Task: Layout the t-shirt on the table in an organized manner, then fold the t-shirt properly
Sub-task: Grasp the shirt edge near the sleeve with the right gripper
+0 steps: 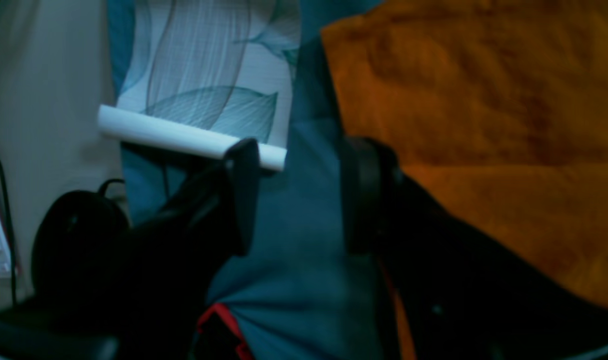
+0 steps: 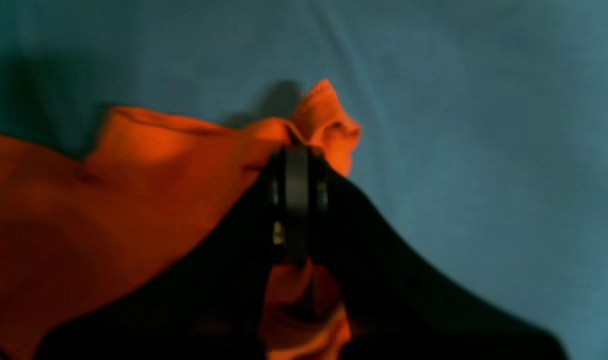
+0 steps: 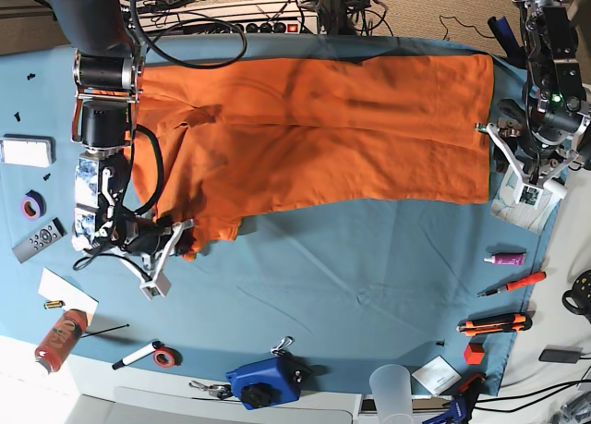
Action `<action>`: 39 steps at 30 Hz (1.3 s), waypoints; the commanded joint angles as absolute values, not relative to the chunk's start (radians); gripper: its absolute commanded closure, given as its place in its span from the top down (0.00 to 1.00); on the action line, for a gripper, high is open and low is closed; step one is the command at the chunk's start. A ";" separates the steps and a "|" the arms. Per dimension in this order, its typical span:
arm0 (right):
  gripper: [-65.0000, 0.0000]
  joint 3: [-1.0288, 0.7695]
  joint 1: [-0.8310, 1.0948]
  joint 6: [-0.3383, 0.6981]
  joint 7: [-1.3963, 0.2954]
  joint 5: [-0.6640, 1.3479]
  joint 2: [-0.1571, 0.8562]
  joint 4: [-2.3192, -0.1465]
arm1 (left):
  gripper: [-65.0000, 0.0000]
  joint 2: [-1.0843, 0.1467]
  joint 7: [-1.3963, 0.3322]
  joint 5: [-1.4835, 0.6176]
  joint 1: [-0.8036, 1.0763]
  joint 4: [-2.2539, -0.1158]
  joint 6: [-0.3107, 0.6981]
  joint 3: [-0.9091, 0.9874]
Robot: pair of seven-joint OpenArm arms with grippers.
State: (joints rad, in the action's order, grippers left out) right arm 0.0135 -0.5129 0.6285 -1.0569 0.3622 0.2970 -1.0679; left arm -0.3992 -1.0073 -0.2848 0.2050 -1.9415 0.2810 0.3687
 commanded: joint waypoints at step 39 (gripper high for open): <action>0.36 -0.335 -0.069 0.685 -1.362 0.926 0.313 -1.879 | 0.42 -0.413 -1.118 -0.265 0.211 -1.959 0.176 0.477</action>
